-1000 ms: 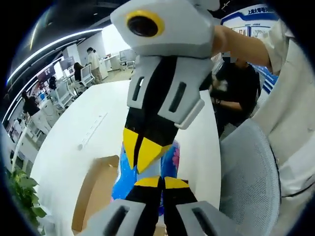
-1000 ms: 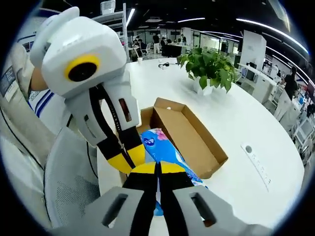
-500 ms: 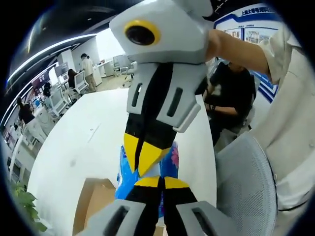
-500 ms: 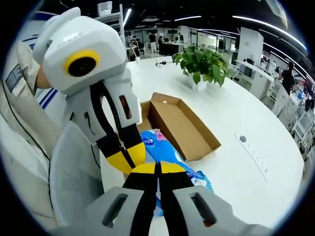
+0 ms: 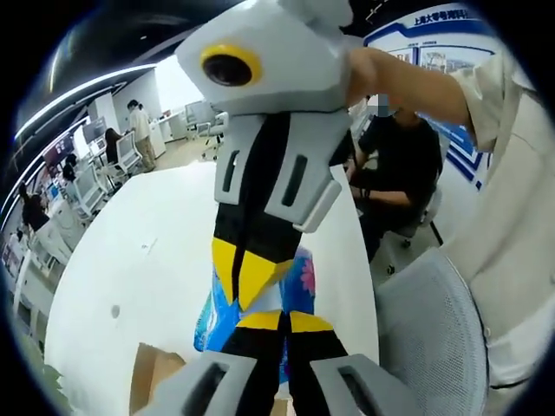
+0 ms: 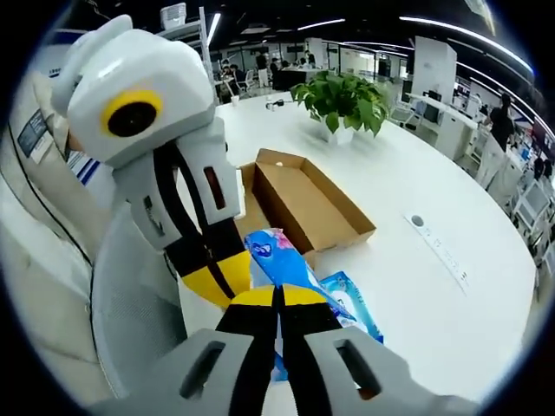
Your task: Operate the shoe box by opening the lid, removing the specified soft item, and placing it in the target area until the item is outside and the box remains undamaged.
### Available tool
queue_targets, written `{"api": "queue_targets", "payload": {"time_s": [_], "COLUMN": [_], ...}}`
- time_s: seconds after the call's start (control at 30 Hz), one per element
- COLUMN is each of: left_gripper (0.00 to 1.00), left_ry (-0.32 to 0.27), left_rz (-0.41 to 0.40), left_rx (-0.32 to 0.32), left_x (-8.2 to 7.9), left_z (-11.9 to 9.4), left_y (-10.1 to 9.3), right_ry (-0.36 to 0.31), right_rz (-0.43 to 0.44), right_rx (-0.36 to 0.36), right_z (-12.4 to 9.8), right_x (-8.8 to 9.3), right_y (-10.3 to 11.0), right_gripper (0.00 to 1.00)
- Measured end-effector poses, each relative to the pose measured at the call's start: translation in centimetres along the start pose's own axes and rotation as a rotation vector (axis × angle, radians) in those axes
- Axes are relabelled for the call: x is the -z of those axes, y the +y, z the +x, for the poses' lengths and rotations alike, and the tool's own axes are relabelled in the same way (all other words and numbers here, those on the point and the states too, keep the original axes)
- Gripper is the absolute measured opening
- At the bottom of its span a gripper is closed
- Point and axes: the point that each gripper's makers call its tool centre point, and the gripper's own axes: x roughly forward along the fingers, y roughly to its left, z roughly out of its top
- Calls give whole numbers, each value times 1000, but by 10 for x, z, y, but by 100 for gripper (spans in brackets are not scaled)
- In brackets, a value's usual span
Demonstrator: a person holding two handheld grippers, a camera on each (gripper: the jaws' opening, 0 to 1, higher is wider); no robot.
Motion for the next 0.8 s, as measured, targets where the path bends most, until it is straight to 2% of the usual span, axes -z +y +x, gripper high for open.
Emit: {"api": "queue_targets", "payload": {"time_s": [0.43,0.8], "left_gripper": [0,0], "left_ry": [-19,-35], "left_rz": [3,-39], "left_rx": [38,70], "left_x": [-25,-45], "left_z": [27,55], "left_y": [5,18], "right_ry": [12,10], "right_rz": [49,85], "right_rx": [29,57], "right_z": [-20,-35], "right_x": [22,42], "right_y": [-27,-58], "right_gripper": [0,0]}}
